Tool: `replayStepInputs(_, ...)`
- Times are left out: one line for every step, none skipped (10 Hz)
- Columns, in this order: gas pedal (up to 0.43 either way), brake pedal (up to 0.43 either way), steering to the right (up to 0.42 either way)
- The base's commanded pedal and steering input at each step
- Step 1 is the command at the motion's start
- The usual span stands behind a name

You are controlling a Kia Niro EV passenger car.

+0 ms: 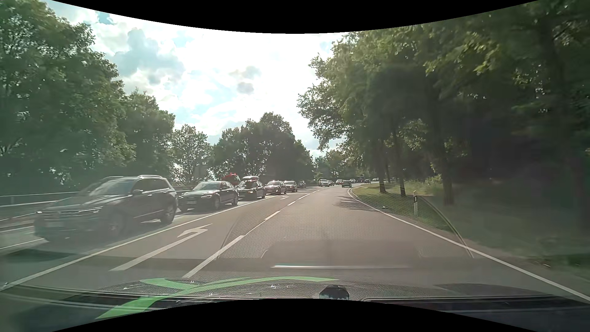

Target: Follow the waypoints while adhering to traffic rules and regulations

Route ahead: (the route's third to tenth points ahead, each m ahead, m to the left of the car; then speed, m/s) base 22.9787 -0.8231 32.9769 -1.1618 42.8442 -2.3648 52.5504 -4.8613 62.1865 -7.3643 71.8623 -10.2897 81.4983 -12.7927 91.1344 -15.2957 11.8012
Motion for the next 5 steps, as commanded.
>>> replayStepInputs(0.157,0.0,0.014)
replayStepInputs(0.157,0.0,0.014)
replayStepInputs(0.157,0.0,0.014)
replayStepInputs(0.157,0.0,0.014)
replayStepInputs(0.157,0.0,0.014)
